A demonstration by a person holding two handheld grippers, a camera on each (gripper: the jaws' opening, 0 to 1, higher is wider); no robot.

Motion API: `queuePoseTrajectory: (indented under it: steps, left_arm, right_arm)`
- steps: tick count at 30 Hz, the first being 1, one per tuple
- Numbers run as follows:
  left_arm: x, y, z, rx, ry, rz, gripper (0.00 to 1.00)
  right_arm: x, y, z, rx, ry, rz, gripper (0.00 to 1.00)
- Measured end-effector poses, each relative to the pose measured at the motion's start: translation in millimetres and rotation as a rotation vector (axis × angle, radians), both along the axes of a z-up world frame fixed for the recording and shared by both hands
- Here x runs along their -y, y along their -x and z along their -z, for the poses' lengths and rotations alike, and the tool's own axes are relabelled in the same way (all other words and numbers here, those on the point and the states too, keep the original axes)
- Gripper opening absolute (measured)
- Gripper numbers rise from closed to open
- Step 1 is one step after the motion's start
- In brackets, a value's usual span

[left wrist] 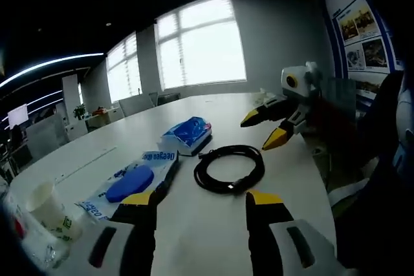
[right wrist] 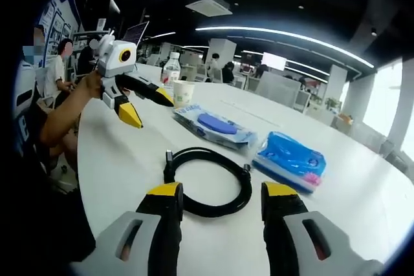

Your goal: Arrange the tabletop items into an orderly group along one side of the table until the central work area is clear of visible clutter.

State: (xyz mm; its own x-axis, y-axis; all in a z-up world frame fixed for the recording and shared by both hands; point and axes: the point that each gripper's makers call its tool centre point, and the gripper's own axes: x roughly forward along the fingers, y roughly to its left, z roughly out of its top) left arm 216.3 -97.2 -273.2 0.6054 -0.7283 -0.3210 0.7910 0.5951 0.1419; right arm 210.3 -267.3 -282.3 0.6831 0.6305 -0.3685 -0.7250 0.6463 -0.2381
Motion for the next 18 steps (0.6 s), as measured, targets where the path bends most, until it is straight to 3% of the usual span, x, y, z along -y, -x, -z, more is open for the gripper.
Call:
queuePoseTrajectory:
  steps: [11,18]
  left_arm:
    - [-6.9,3.4,0.3,0.006,-0.008,-0.007,0.57]
    - [-12.0,8.3,-5.2,0.012,0.02,-0.012,0.58]
  right_arm:
    - [10.0,1.0,-10.4,0.022,-0.005,0.024,0.49]
    - [13.6,0.0,-9.0,0.018,0.001,0.039,0.51]
